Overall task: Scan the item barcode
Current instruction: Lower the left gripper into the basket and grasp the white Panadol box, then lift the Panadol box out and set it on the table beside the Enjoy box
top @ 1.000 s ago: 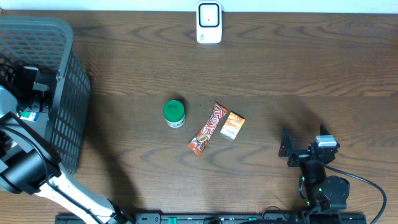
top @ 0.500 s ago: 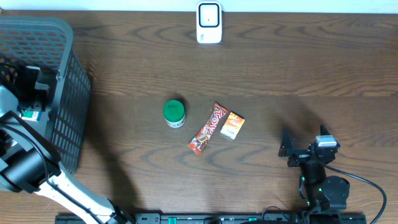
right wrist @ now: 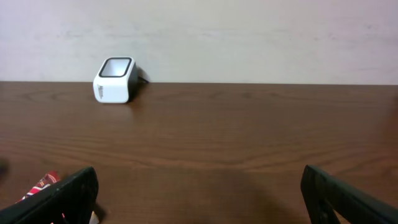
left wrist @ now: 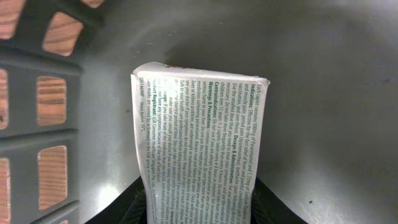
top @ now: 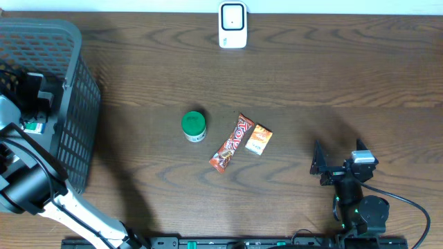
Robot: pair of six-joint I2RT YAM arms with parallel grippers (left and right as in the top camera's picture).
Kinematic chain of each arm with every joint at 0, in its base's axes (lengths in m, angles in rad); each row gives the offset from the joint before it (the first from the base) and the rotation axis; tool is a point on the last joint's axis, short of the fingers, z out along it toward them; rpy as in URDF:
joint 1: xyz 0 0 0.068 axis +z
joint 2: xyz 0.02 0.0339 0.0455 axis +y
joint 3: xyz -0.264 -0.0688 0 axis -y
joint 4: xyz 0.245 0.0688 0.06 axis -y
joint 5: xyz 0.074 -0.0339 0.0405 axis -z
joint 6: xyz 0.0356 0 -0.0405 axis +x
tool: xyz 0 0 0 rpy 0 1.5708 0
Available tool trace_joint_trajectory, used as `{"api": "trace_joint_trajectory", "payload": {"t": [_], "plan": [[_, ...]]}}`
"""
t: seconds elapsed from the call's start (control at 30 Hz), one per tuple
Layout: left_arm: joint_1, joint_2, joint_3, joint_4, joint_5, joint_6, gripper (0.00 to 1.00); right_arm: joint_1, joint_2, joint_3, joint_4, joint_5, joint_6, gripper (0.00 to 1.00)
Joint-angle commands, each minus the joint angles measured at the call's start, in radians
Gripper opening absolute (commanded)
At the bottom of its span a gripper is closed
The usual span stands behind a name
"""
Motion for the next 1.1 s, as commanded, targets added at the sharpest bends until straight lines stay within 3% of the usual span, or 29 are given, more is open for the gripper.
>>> {"api": "trace_joint_trajectory", "payload": {"t": [0.0,0.2,0.37,0.43,0.67,0.8,1.07], "plan": [[0.000,-0.075,-0.005,0.004,-0.016,-0.071,0.38,0.007,-0.004,-0.001,-0.004,0.002,-0.005,0.99],[0.000,-0.261,-0.005,0.003,-0.016,-0.183,0.39,0.007,-0.004,-0.001,-0.004,0.002,-0.005,0.99],[0.000,-0.470,-0.005,-0.018,0.001,-0.397,0.38,0.007,-0.004,-0.001,-0.004,0.002,-0.005,0.99],[0.000,-0.540,-0.005,-0.044,0.077,-0.442,0.39,0.007,-0.004,-0.001,-0.004,0.002,-0.005,0.99],[-0.046,-0.745,-0.005,-0.125,0.547,-0.610,0.40,0.007,-0.004,-0.001,-0.004,0.002,-0.005,0.99],[-0.163,-0.799,-0.005,-0.167,0.695,-0.640,0.40,0.007,-0.004,-0.001,-0.004,0.002,-0.005,0.99],[-0.613,-0.794,-0.006,-0.297,0.662,-0.645,0.40,0.007,-0.004,-0.001,-0.004,0.002,-0.005,0.99]]}}
